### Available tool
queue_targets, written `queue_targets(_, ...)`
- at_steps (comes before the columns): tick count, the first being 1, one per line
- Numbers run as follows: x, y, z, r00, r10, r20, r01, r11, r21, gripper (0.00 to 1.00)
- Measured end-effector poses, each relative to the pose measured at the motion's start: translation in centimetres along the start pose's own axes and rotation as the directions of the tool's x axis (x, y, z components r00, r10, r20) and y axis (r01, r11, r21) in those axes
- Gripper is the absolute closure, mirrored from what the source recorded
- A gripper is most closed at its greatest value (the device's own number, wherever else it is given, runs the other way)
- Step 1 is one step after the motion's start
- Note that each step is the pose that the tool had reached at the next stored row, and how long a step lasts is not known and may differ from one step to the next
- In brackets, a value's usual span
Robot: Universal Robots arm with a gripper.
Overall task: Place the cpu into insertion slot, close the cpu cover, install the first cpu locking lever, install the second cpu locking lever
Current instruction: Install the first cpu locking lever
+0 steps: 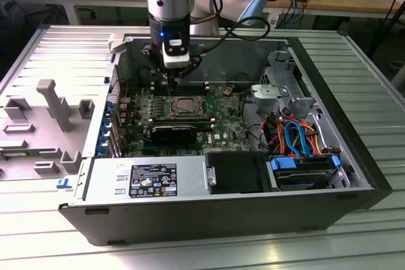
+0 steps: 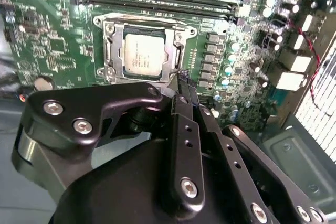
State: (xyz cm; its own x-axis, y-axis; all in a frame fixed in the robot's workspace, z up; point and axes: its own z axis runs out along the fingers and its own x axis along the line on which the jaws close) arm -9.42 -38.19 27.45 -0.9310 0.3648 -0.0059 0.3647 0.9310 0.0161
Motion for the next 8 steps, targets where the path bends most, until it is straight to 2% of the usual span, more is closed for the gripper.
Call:
queue_targets(2, 0.00, 0.00, -0.01, 0.9995, -0.031, -0.0021, 0.031, 0.9995, 0.0005, 0.89)
queue_targets(4, 0.00, 0.00, 0.00, 0.9961, -0.089, -0.0048, 0.089, 0.9961, 0.0007, 0.89)
queue_targets(8, 0.00, 0.00, 0.01, 0.9877, -0.156, -0.0063, 0.156, 0.9877, 0.0002, 0.89)
